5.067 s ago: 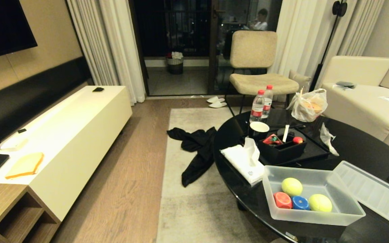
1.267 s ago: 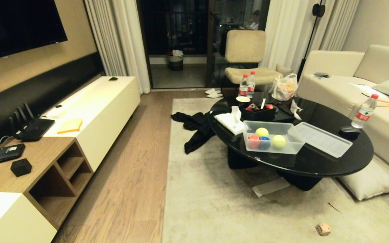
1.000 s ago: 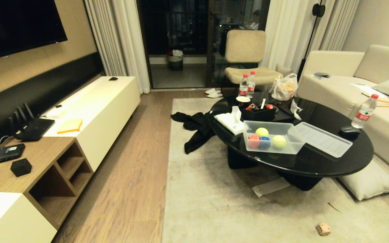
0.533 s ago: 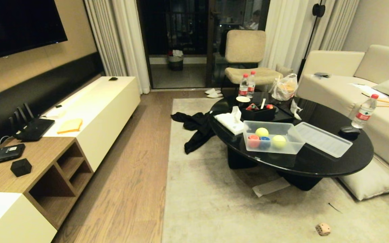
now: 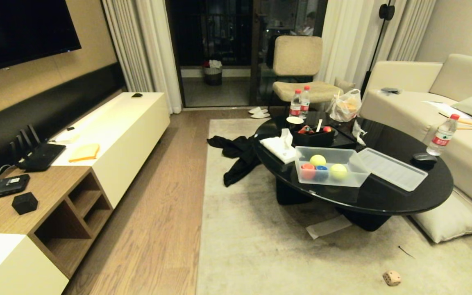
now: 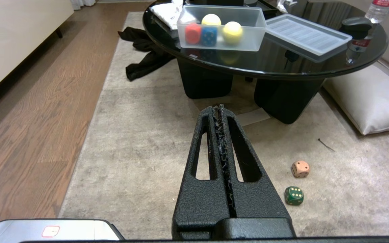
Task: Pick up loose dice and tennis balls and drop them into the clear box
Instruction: Pick up toys out of the box
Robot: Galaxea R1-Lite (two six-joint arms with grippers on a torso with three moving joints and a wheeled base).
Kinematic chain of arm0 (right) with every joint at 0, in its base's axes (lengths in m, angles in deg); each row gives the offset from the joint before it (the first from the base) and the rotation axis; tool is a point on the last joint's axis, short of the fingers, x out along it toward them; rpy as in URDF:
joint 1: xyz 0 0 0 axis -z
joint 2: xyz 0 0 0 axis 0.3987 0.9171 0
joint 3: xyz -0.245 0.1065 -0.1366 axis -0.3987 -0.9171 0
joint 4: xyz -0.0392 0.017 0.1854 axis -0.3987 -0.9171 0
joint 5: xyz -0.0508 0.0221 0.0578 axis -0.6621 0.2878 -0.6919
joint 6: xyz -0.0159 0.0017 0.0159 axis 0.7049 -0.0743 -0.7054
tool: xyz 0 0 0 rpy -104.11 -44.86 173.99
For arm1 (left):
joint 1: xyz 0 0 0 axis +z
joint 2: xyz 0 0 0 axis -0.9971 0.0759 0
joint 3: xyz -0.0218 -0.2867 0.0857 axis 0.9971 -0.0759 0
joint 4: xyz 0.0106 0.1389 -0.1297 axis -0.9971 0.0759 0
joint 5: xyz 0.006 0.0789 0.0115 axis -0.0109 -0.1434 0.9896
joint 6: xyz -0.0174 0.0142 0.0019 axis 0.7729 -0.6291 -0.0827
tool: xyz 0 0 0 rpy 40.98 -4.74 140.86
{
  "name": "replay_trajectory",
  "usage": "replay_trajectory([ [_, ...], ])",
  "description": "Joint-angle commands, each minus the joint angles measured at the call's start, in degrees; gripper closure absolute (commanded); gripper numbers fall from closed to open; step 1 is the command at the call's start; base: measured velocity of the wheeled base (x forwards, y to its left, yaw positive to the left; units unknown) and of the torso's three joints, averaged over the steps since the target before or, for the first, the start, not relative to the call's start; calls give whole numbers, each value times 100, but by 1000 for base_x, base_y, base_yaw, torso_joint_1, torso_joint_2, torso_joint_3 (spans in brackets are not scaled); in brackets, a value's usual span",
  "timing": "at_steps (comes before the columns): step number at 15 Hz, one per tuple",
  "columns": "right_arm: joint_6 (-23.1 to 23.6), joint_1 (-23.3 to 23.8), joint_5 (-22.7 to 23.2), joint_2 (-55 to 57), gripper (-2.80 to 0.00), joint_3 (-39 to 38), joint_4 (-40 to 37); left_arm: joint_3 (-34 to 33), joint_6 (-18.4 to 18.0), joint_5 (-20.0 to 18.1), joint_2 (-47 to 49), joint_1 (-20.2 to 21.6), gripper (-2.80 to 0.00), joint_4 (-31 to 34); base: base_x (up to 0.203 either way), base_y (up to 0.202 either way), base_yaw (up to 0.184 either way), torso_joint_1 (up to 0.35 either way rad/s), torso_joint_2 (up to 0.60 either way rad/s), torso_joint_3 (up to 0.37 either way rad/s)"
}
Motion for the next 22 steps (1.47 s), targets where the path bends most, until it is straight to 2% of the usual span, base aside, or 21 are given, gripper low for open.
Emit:
replay_trajectory([
  [1,-1,-2,0,0,0,0,0,331,-21,-196,1366,668,0,6,0,0,0,0,0,0],
  [4,-1,-2,0,0,0,9,-17,474,-142,-338,2058,1196,0,23,0,0,0,0,0,0],
  [7,0,-2,0,1,0,16,-26,784,-521,-828,2730,1897,0,73,0,0,0,0,0,0],
  [11,7,7,0,0,0,25,-44,1440,-958,-1231,3344,2747,0,855,0,0,0,0,0,0],
  [15,7,7,0,3,0,26,-53,1601,-1407,-1309,4018,3069,0,961,0,0,0,0,0,0],
  [20,7,7,0,9,0,35,-70,2100,-1712,-1276,4971,3317,0,967,0,0,0,0,0,0],
  [21,7,7,0,9,0,31,-70,2161,-1748,-1269,5092,3367,-280,952,0,0,0,0,0,0],
  [22,7,7,0,9,0,35,-70,2189,-1742,-1258,5151,3391,-280,948,0,0,0,0,0,0],
])
